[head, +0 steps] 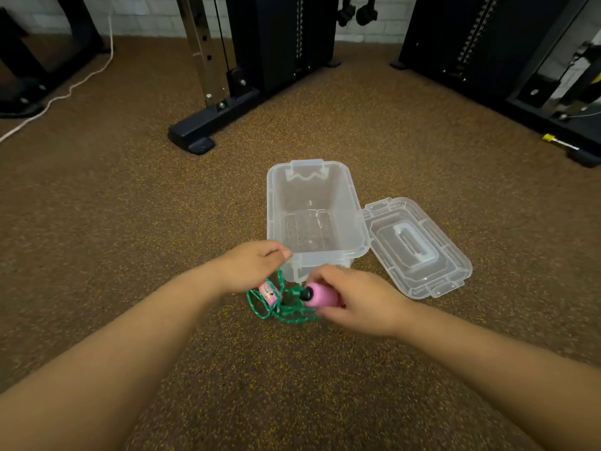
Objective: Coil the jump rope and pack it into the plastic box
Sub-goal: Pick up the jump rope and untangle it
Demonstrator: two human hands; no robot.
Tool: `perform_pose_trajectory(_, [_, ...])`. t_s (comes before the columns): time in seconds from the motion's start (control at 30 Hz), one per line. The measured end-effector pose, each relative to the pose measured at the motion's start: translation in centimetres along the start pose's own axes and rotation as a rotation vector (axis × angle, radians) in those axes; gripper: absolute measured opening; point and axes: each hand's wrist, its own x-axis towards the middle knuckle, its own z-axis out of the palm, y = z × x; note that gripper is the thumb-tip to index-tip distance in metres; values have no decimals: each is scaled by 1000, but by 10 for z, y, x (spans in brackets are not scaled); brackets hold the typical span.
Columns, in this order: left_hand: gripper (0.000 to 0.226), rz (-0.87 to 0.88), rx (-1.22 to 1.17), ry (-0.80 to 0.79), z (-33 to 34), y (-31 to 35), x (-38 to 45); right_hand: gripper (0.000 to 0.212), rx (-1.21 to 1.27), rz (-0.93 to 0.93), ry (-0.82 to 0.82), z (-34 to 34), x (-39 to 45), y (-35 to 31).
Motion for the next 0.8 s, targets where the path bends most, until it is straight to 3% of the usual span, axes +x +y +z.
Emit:
perform_pose_trajectory(0.17, [35,13,-197,47,-6,18,1,40,538,196,215,-35,8,-13])
perform_pose_trajectory(0.37, [32,4,-348,34,-13,32,-7,12,1213,379,163,-70,18,-21])
perform_pose_trajectory(0.47, [27,-12,-369,22,-13,31,-9,20,1139,342,60,-73,16,-17])
perform_pose_trajectory(0.6, [27,-30,-232,-54,-14,30,-10,37,1048,312,68,-69,16,-19])
perform_pose_trajectory(0.67, [26,-66,-213,-148,-13,28,-12,36,1112,317,98,-66,17,-21])
perform_pose_trajectory(0.8, [23,-86,-206,-180,-12,26,-12,26,1194,374,171,-62,20,-22])
